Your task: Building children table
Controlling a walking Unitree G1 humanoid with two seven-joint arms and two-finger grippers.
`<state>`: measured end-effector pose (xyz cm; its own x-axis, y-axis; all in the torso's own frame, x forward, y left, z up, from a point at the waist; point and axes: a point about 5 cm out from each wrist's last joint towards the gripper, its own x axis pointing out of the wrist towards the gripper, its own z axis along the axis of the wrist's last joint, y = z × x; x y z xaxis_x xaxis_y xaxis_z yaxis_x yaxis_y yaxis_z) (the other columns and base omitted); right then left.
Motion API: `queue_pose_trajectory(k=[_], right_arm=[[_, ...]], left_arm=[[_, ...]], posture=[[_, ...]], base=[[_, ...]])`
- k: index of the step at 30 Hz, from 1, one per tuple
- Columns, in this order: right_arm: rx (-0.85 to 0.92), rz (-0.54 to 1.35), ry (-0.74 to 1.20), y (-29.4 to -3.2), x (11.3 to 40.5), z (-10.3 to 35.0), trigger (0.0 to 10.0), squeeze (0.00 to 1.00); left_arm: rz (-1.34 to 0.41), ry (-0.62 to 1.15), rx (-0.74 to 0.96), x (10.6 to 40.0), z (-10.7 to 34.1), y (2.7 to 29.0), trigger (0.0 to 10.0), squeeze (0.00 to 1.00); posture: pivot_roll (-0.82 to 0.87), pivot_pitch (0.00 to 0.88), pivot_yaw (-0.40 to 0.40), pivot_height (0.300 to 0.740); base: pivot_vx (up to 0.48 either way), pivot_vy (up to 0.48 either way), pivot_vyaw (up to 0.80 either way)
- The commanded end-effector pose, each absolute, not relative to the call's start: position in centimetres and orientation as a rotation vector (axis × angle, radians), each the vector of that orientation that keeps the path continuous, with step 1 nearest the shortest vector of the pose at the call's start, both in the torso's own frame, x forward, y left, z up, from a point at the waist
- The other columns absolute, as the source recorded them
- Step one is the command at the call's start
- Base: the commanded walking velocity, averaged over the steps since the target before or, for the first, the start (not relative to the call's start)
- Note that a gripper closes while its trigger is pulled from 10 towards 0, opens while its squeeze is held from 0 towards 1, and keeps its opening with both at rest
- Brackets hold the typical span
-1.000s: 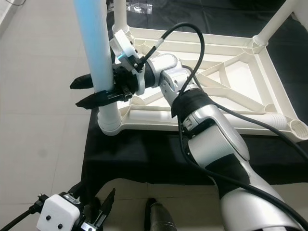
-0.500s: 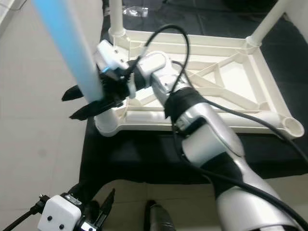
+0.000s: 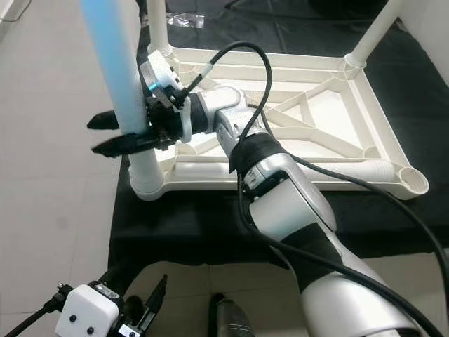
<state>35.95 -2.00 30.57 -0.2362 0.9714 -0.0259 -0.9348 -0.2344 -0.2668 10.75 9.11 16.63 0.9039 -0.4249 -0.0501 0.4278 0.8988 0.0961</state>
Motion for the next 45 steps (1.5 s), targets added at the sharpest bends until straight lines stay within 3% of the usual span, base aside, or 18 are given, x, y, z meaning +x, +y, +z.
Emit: queue_pose_trajectory(k=[1, 9, 21, 29, 34, 40, 43, 45], right_arm=[[-0.221, 1.698, -0.106, -2.9, 36.7, 27.2, 10.0, 0.00], [-0.195, 1.660, -0.148, -3.7, 36.8, 26.7, 10.0, 0.00], [-0.266, 1.376, -0.180, -3.8, 37.9, 26.1, 10.0, 0.00], [-0.255, 0.845, 0.020, -4.7, 40.5, 24.4, 10.0, 0.00], [-0.205, 0.673, 0.062, -5.5, 41.2, 24.0, 10.0, 0.00], [-0.096, 0.272, 0.103, -7.3, 42.0, 23.4, 10.0, 0.00], [-0.067, 0.223, 0.121, -7.3, 42.0, 23.2, 10.0, 0.00], [-0.029, 0.070, 0.144, -7.3, 42.0, 22.9, 10.0, 0.00]], left_arm=[[-0.465, 0.057, 0.079, 10.2, 16.2, 8.4, 10.0, 0.00], [-0.461, 0.055, 0.081, 10.3, 16.2, 8.5, 10.0, 0.00], [-0.454, 0.046, 0.090, 10.8, 16.1, 8.9, 10.0, 0.00], [-0.444, 0.037, 0.098, 11.2, 16.0, 9.0, 10.0, 0.00], [-0.443, 0.035, 0.100, 11.3, 16.0, 9.0, 10.0, 0.00], [-0.441, 0.033, 0.102, 11.4, 15.9, 9.1, 10.0, 0.00], [-0.441, 0.033, 0.102, 11.4, 15.9, 9.1, 10.0, 0.00], [-0.440, 0.033, 0.103, 11.3, 15.9, 9.1, 10.0, 0.00]], posture=[[0.11, 0.338, -0.105, 0.740], [0.11, 0.335, -0.100, 0.740], [0.10, 0.324, -0.089, 0.740], [0.09, 0.316, -0.089, 0.740], [0.09, 0.313, -0.091, 0.740], [0.09, 0.310, -0.090, 0.740], [0.09, 0.310, -0.090, 0.740], [0.09, 0.304, -0.088, 0.740]], base=[[0.000, 0.000, 0.00], [0.000, 0.000, 0.00], [0.000, 0.000, 0.00], [0.000, 0.000, 0.00], [0.000, 0.000, 0.00], [0.000, 0.000, 0.00], [0.000, 0.000, 0.00], [0.000, 0.000, 0.00]])
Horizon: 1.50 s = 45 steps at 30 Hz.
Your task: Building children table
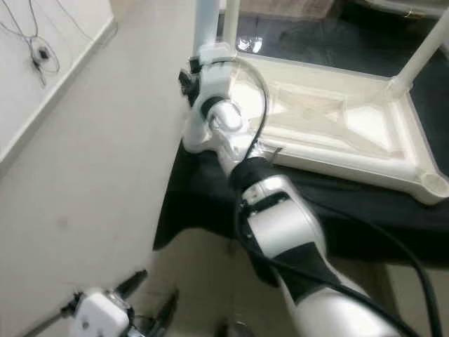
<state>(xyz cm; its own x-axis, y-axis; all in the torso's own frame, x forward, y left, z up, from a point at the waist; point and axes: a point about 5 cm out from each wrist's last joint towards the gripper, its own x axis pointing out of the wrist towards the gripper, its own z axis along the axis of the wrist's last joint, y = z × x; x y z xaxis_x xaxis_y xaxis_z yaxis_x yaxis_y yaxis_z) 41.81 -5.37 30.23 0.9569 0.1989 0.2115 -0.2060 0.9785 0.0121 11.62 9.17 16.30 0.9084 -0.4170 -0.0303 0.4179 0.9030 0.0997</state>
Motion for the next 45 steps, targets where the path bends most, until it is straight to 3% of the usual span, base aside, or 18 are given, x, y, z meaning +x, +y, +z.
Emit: queue_pose_trajectory(k=[1, 4, 7, 10, 12, 16, 23, 28, 31, 32, 37, 41, 45], right_arm=[[-0.017, 0.031, 0.157, -7.3, 41.9, 22.7, 10.0, 0.00], [-0.022, -0.022, 0.148, -7.2, 41.9, 22.7, 10.0, 0.00], [-0.030, -0.217, 0.134, -7.7, 41.7, 22.8, 10.0, 0.00], [-0.030, -0.217, 0.134, -7.7, 41.7, 22.8, 10.0, 0.00], [-0.004, -0.444, 0.127, -8.2, 41.2, 22.8, 10.0, 0.00], [0.033, -0.605, 0.095, -8.1, 40.6, 23.0, 10.0, 0.00], [0.003, -0.788, -0.038, -7.1, 39.8, 25.1, 10.0, 0.00], [0.019, -0.794, -0.075, -6.6, 39.7, 26.1, 10.0, 0.00], [0.048, -0.756, -0.081, -6.2, 39.7, 26.5, 10.0, 0.00], [0.113, -0.617, -0.140, -5.2, 40.0, 27.8, 10.0, 0.00], [0.207, -0.344, -0.260, -3.4, 40.2, 30.5, 10.0, 0.00], [0.271, 0.121, -0.352, -2.1, 40.4, 31.7, 10.0, 0.00], [0.274, 0.301, -0.368, -1.4, 40.2, 31.6, 10.0, 0.00]], left_arm=[[-0.439, 0.033, 0.103, 11.3, 15.9, 9.1, 10.0, 0.00], [-0.439, 0.034, 0.103, 11.3, 15.9, 9.1, 10.0, 0.00], [-0.438, 0.035, 0.104, 11.3, 15.8, 9.1, 10.0, 0.00], [-0.438, 0.035, 0.104, 11.3, 15.8, 9.1, 10.0, 0.00], [-0.437, 0.034, 0.104, 11.3, 15.8, 9.1, 10.0, 0.00], [-0.435, 0.033, 0.103, 11.3, 15.8, 9.1, 10.0, 0.00], [-0.428, 0.028, 0.104, 11.6, 15.6, 9.0, 10.0, 0.00], [-0.427, 0.029, 0.108, 11.7, 15.5, 9.1, 10.0, 0.00], [-0.426, 0.029, 0.110, 11.9, 15.3, 9.1, 10.0, 0.00], [-0.424, 0.027, 0.111, 12.1, 15.2, 9.1, 10.0, 0.00], [-0.420, 0.023, 0.113, 12.5, 14.9, 9.1, 10.0, 0.00], [-0.413, 0.009, 0.123, 13.1, 14.7, 9.2, 10.0, 0.00], [-0.412, 0.007, 0.124, 13.3, 14.6, 9.2, 10.0, 0.00]], posture=[[0.09, 0.304, -0.088, 0.740], [0.10, 0.304, -0.086, 0.740], [0.10, 0.302, -0.091, 0.740], [0.10, 0.302, -0.091, 0.740], [0.11, 0.295, -0.091, 0.740], [0.11, 0.292, -0.092, 0.740], [0.13, 0.276, -0.104, 0.740], [0.12, 0.269, -0.104, 0.740], [0.11, 0.264, -0.105, 0.740], [0.10, 0.254, -0.107, 0.740], [0.09, 0.242, -0.105, 0.740], [0.07, 0.226, -0.108, 0.740], [0.07, 0.221, -0.110, 0.740]], base=[[0.000, 0.000, 0.00], [0.000, 0.000, 0.00], [0.000, 0.000, 0.00], [0.000, 0.000, 0.00], [0.000, 0.000, 0.00], [0.000, 0.000, 0.00], [0.000, 0.000, 0.00], [0.000, 0.000, 0.00], [0.000, 0.000, 0.00], [0.000, 0.000, 0.00], [0.000, 0.000, 0.00], [0.000, 0.000, 0.00], [0.000, 0.000, 0.00]])
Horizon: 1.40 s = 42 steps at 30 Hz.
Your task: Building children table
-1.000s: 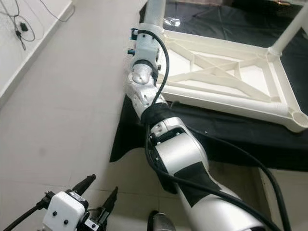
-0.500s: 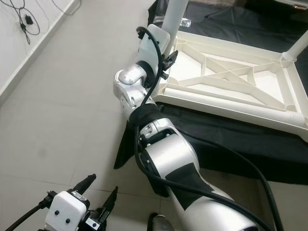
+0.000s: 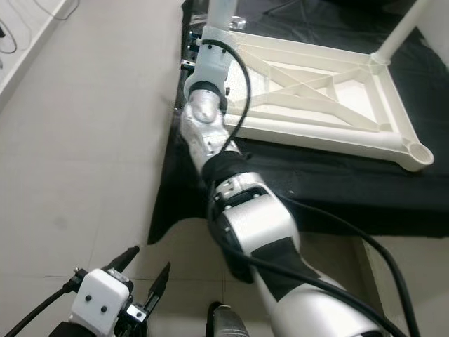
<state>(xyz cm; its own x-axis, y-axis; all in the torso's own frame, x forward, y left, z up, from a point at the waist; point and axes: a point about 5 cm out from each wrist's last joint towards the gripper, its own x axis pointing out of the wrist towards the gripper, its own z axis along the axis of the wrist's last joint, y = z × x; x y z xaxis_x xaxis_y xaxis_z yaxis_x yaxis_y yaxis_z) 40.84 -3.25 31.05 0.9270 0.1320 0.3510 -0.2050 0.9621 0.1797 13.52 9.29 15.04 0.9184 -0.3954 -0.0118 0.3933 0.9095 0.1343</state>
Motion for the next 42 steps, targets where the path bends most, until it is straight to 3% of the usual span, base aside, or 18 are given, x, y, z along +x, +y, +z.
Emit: queue_pose_trajectory(k=[1, 17, 20, 22, 25, 26, 28, 31, 34, 37, 39, 40, 42], right_arm=[[0.252, 0.370, -0.358, -1.3, 40.1, 31.3, 10.0, 0.00], [0.249, 0.762, -0.273, -1.0, 40.0, 30.2, 10.0, 0.00], [0.226, 0.752, -0.261, -0.9, 40.1, 30.3, 10.0, 0.00], [0.165, 0.521, -0.201, -1.8, 40.9, 30.0, 10.0, 0.00], [0.180, 0.400, -0.174, -2.4, 41.3, 29.7, 10.0, 0.00], [0.145, 0.277, -0.170, -2.9, 41.4, 29.1, 10.0, 0.00], [0.148, 0.293, -0.195, -2.6, 41.3, 29.2, 10.0, 0.00], [0.197, 0.577, -0.254, -0.7, 40.3, 29.5, 10.0, 0.00], [0.218, 0.639, -0.261, -0.6, 40.1, 29.6, 10.0, 0.00], [0.281, 0.731, -0.255, -1.4, 40.2, 29.5, 10.0, 0.00], [0.322, 0.972, -0.222, -2.2, 39.8, 28.9, 10.0, 0.00], [0.322, 0.972, -0.222, -2.2, 39.8, 28.9, 10.0, 0.00], [0.207, 1.241, -0.169, -3.5, 38.9, 27.3, 10.0, 0.00]], left_arm=[[-0.413, 0.006, 0.125, 13.4, 14.5, 9.2, 10.0, 0.00], [-0.409, -0.003, 0.127, 13.5, 14.4, 9.2, 10.0, 0.00], [-0.408, -0.003, 0.127, 13.5, 14.4, 9.2, 10.0, 0.00], [-0.406, -0.003, 0.126, 13.4, 14.3, 9.2, 10.0, 0.00], [-0.405, -0.003, 0.126, 13.4, 14.3, 9.2, 10.0, 0.00], [-0.404, -0.003, 0.127, 13.4, 14.3, 9.2, 10.0, 0.00], [-0.404, -0.003, 0.126, 13.4, 14.3, 9.2, 10.0, 0.00], [-0.404, -0.001, 0.130, 13.4, 14.2, 9.3, 10.0, 0.00], [-0.404, -0.001, 0.130, 13.4, 14.2, 9.4, 10.0, 0.00], [-0.405, -0.002, 0.130, 13.4, 14.2, 9.4, 10.0, 0.00], [-0.407, -0.001, 0.130, 13.4, 14.2, 9.4, 10.0, 0.00], [-0.407, -0.001, 0.130, 13.4, 14.2, 9.4, 10.0, 0.00], [-0.406, -0.001, 0.129, 13.3, 14.3, 9.4, 10.0, 0.00]], posture=[[0.07, 0.219, -0.108, 0.740], [0.07, 0.223, -0.116, 0.740], [0.07, 0.223, -0.116, 0.740], [0.07, 0.224, -0.117, 0.740], [0.07, 0.224, -0.117, 0.740], [0.07, 0.228, -0.114, 0.740], [0.07, 0.228, -0.114, 0.740], [0.08, 0.227, -0.111, 0.740], [0.08, 0.227, -0.111, 0.740], [0.08, 0.227, -0.111, 0.740], [0.08, 0.227, -0.111, 0.740], [0.08, 0.227, -0.111, 0.740], [0.08, 0.234, -0.108, 0.740]], base=[[0.000, 0.000, 0.00], [0.000, 0.000, 0.00], [0.000, 0.000, 0.00], [0.000, 0.000, 0.00], [0.000, 0.000, 0.00], [0.000, 0.000, 0.00], [0.000, 0.000, 0.00], [0.000, 0.000, 0.00], [0.000, 0.000, 0.00], [0.000, 0.000, 0.00], [0.000, 0.000, 0.00], [0.000, 0.000, 0.00], [0.000, 0.000, 0.00]])
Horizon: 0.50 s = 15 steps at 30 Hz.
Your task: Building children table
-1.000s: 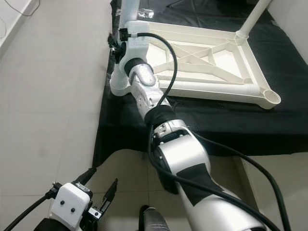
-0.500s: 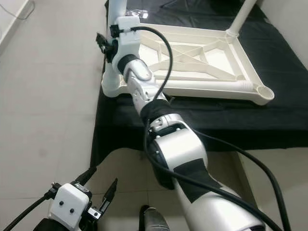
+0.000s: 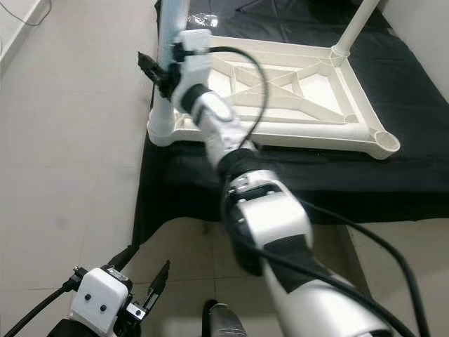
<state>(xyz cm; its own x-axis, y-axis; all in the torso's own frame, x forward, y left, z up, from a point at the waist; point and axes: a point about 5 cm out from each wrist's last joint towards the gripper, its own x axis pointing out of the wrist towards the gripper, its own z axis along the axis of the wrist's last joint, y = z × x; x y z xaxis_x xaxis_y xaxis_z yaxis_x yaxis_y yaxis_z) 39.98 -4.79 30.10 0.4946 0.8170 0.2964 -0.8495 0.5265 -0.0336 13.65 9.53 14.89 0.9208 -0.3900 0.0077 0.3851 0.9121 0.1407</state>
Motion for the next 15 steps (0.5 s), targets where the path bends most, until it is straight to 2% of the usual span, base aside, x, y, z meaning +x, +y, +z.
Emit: queue_pose_trajectory(k=[1, 3, 5, 8, 13, 15], right_arm=[[0.207, 1.241, -0.169, -3.5, 38.9, 27.3, 10.0, 0.00], [0.152, 1.308, -0.152, -3.9, 38.6, 26.7, 10.0, 0.00], [0.117, 1.505, -0.087, -4.8, 37.8, 25.7, 10.0, 0.00], [0.078, 1.638, -0.024, -4.5, 37.2, 25.3, 10.0, 0.00], [0.008, 1.685, -0.018, -3.6, 36.8, 25.2, 10.0, 0.00], [-0.026, 1.592, -0.060, -2.3, 37.1, 25.7, 10.0, 0.00]], left_arm=[[-0.406, -0.001, 0.129, 13.3, 14.3, 9.4, 10.0, 0.00], [-0.405, -0.001, 0.129, 13.2, 14.3, 9.4, 10.0, 0.00], [-0.407, 0.002, 0.125, 13.0, 14.4, 9.4, 10.0, 0.00], [-0.413, 0.008, 0.117, 12.6, 14.6, 9.2, 10.0, 0.00], [-0.414, 0.013, 0.111, 12.2, 14.7, 9.1, 10.0, 0.00], [-0.410, 0.019, 0.109, 11.9, 14.8, 9.1, 10.0, 0.00]], posture=[[0.08, 0.234, -0.108, 0.740], [0.08, 0.234, -0.108, 0.740], [0.09, 0.245, -0.103, 0.740], [0.09, 0.260, -0.104, 0.740], [0.11, 0.273, -0.110, 0.740], [0.10, 0.278, -0.112, 0.740]], base=[[0.000, 0.000, 0.00], [0.000, 0.000, 0.00], [0.000, 0.000, 0.00], [0.000, 0.000, 0.00], [0.000, 0.000, 0.00], [0.000, 0.000, 0.00]])
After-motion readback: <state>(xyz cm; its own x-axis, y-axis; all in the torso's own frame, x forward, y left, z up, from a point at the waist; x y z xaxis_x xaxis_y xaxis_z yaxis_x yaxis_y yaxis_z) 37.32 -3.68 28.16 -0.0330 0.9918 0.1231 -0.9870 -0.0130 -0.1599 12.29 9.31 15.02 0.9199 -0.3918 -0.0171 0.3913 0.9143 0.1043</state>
